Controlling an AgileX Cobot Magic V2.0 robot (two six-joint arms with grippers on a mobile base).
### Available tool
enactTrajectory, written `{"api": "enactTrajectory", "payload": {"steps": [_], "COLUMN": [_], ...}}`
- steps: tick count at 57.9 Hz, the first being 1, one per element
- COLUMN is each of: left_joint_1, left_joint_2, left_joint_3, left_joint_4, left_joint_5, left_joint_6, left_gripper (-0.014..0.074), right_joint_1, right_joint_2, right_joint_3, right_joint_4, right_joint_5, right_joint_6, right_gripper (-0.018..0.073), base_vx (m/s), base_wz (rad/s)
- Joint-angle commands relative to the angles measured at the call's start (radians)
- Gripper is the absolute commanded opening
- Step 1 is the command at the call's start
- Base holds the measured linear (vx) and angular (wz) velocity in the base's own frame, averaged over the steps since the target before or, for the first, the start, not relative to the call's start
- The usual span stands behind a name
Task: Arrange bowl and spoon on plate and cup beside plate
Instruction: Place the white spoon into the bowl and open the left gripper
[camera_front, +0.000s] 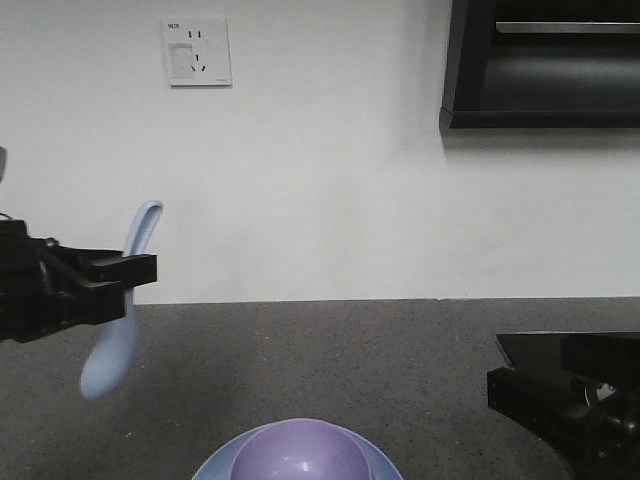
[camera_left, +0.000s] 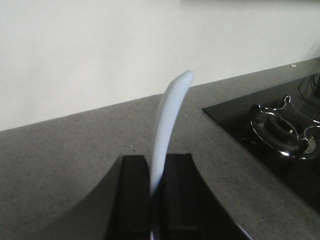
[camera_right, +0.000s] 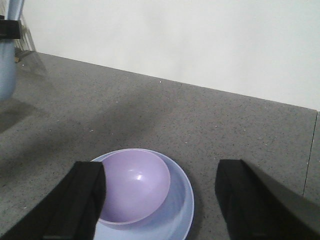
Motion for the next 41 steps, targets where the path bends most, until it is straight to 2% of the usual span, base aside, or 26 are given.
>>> {"api": "enactTrajectory", "payload": {"steps": [1, 9, 15, 22, 31, 41], "left_joint_1": [-0.066, -0.199, -0.293, -0.375, -0.429, -0.431], "left_joint_2": [0.018, 0.097, 0.171, 0.251, 0.344, 0.421], "left_joint_3": [-0.027, -0.027, -0.027, -0.027, -0.027, -0.027], "left_joint_4": [-0.067, -0.062, -0.03, -0.013, -0.006, -0.007], "left_joint_5": [-0.158, -0.307, -0.421, -0.532, -0.646, -0.62], "left_joint_6": [0.034, 0.035, 0.035, 0.035, 0.035, 0.034], "left_gripper": [0.0, 0.0, 0.0, 0.0, 0.0, 0.0004], "right_joint_1": [-0.003, -0.003, -0.003, -0.003, -0.003, -0.003], "right_joint_2": [-0.008, -0.008, -0.008, -0.008, -0.008, -0.008], "right_joint_3": [-0.028, -0.028, -0.028, -0.028, -0.028, -0.028], "right_joint_4": [0.01, 0.013, 0.013, 0.013, 0.013, 0.01], "right_joint_5": [-0.084, -0.084, -0.084, -0.083, -0.083, -0.083], "right_joint_6": [0.0, 0.007, 0.007, 0.007, 0.007, 0.006], "right_gripper": [0.0532, 0.0532, 0.0532, 0.0532, 0.0532, 0.0532], "base_vx": [0.0, 0.0, 0.0, 0.0, 0.0, 0.0], "base_wz": [0.0, 0.0, 0.0, 0.0, 0.0, 0.0]}}
